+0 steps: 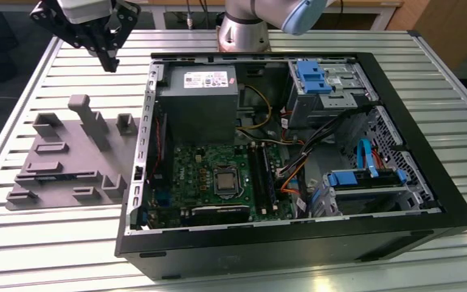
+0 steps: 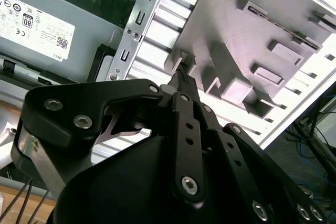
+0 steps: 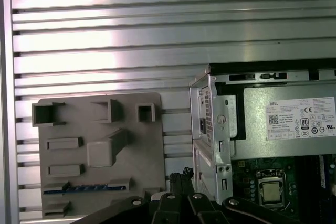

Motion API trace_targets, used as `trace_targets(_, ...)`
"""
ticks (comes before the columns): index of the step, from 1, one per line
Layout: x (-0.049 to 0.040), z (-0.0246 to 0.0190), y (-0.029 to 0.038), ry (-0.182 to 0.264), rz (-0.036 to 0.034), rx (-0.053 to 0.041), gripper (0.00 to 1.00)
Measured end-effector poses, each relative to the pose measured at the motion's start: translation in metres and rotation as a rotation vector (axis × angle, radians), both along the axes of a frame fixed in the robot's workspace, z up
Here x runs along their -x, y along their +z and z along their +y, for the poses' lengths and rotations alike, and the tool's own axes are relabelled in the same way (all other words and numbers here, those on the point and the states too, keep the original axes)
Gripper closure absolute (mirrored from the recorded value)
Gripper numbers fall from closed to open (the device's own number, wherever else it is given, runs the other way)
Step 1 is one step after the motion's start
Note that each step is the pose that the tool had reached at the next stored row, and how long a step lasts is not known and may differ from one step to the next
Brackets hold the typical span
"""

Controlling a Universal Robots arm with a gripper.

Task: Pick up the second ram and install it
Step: 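Reach for the second ram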

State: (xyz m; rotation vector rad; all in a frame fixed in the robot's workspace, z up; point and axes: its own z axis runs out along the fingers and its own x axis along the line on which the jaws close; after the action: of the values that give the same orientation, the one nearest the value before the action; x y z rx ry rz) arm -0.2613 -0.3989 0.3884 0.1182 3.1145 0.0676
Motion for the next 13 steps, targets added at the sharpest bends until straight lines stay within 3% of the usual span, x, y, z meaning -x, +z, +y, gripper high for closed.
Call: trace_targets(13, 0.0052, 0.0000, 0.0000, 0.000, -0.0001, 0.0000, 0.89)
